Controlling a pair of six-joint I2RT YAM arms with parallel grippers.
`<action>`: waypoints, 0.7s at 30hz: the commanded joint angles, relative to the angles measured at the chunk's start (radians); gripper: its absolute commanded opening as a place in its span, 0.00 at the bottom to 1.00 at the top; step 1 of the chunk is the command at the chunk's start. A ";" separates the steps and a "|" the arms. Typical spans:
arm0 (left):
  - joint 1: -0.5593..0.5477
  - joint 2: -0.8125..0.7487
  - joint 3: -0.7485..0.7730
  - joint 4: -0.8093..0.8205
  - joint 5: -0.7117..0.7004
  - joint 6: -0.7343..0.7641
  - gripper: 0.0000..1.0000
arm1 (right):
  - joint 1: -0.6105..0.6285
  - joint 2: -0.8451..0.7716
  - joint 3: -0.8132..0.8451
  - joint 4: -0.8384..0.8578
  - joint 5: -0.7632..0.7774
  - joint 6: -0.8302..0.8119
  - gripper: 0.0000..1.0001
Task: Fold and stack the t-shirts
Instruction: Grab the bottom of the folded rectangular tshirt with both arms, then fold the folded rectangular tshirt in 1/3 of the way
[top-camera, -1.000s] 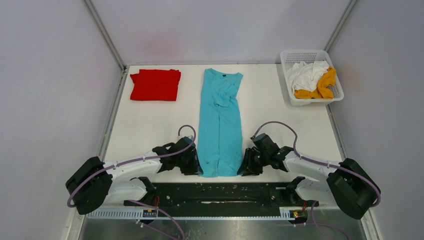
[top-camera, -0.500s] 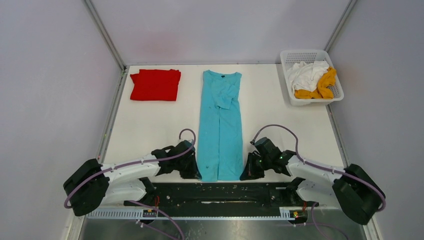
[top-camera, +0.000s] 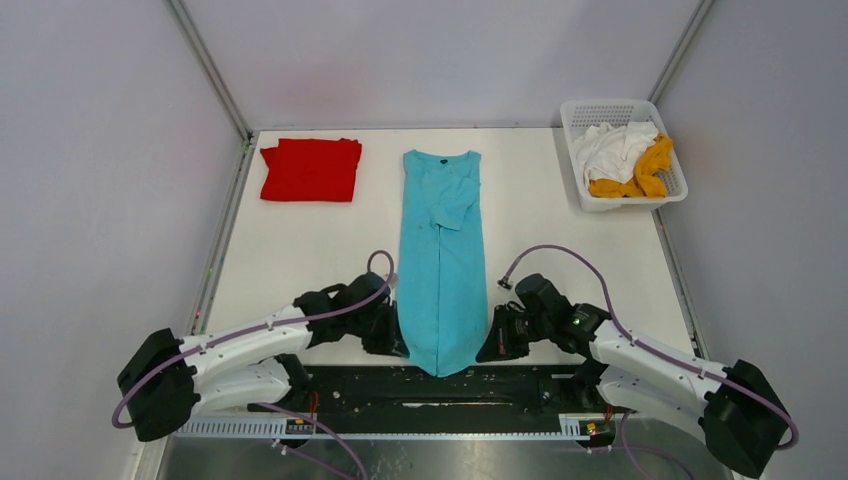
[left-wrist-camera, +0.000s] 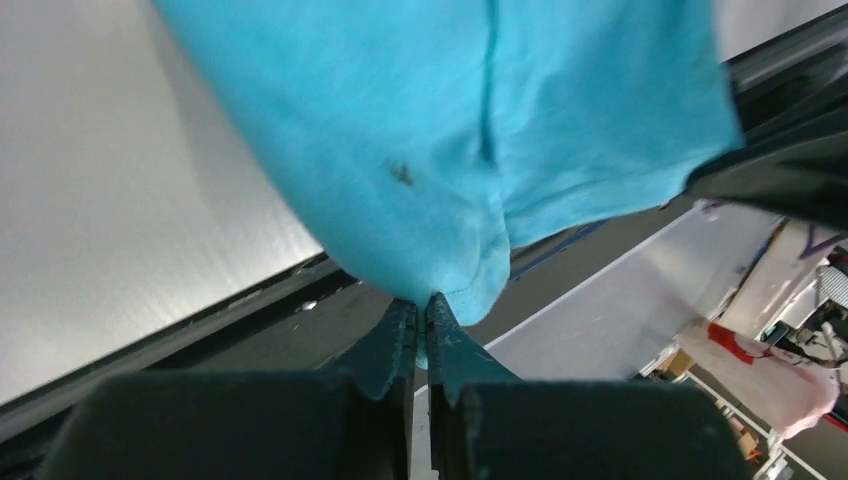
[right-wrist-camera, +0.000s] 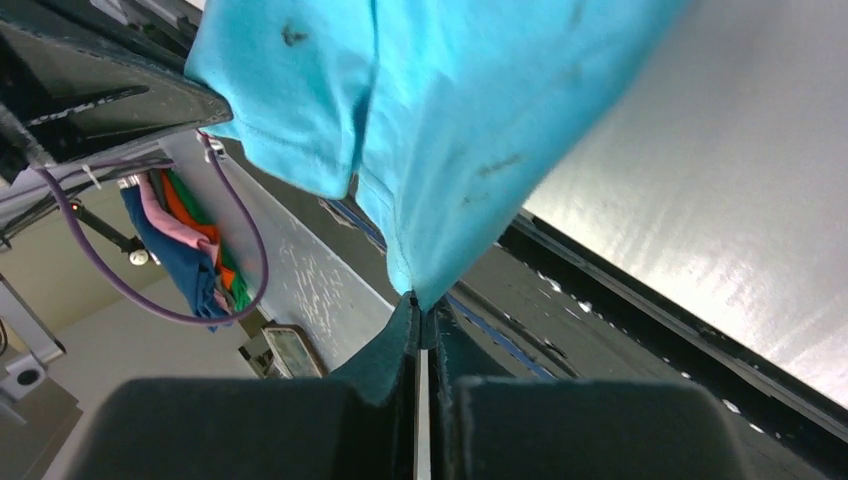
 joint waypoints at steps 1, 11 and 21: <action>0.073 0.049 0.140 0.021 0.011 0.090 0.00 | -0.002 0.074 0.133 0.018 0.073 -0.040 0.00; 0.271 0.216 0.322 0.112 -0.032 0.117 0.00 | -0.225 0.236 0.322 0.023 0.060 -0.164 0.00; 0.440 0.472 0.566 0.097 -0.054 0.184 0.00 | -0.385 0.522 0.578 0.027 0.040 -0.264 0.00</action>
